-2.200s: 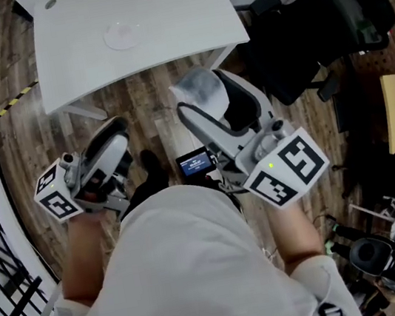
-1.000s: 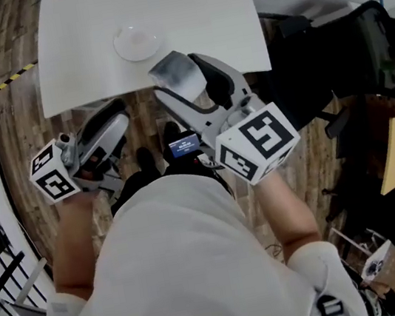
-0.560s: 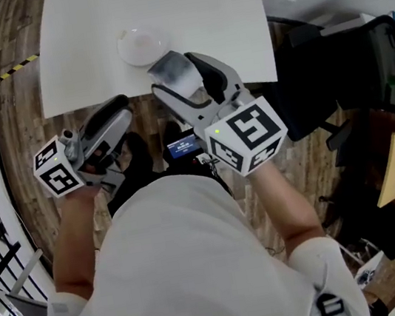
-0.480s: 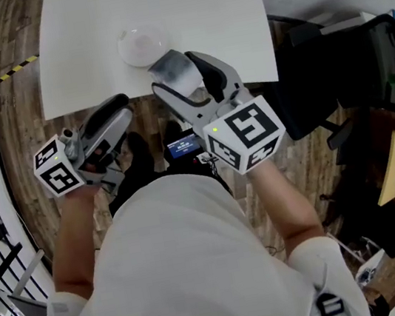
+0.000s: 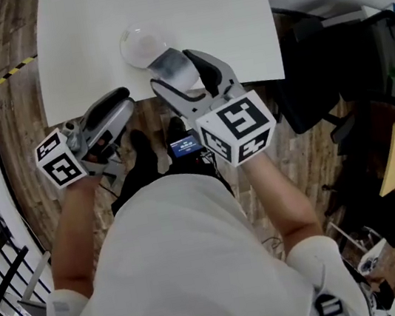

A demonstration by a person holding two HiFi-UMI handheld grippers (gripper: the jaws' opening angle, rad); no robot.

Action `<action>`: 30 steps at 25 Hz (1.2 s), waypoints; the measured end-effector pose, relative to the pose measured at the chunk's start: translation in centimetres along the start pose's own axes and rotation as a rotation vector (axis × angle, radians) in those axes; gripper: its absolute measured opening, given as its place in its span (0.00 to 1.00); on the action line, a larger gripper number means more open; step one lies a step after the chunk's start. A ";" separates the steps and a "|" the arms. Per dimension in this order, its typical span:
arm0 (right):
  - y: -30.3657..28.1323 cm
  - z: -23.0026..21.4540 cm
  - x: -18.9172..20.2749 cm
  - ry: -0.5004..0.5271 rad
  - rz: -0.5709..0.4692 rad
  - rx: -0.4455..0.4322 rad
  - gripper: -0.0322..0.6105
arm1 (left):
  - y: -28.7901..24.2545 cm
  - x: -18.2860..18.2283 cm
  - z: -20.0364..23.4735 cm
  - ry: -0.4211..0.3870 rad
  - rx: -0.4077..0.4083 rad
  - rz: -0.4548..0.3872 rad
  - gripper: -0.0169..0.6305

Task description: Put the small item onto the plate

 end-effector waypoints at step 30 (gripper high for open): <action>-15.1 -9.3 14.4 0.232 0.427 0.098 0.53 | -1.9 0.1 13.9 -0.002 -0.233 0.135 0.25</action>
Point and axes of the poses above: the fingertips, and each gripper's own axes: y backward along the fingers, z to its left, x out of its underside, the point moved 8 cm from there along y, backward along the fingers, and after that the axes turned 14 degrees about -z, right-handed, at the moved point
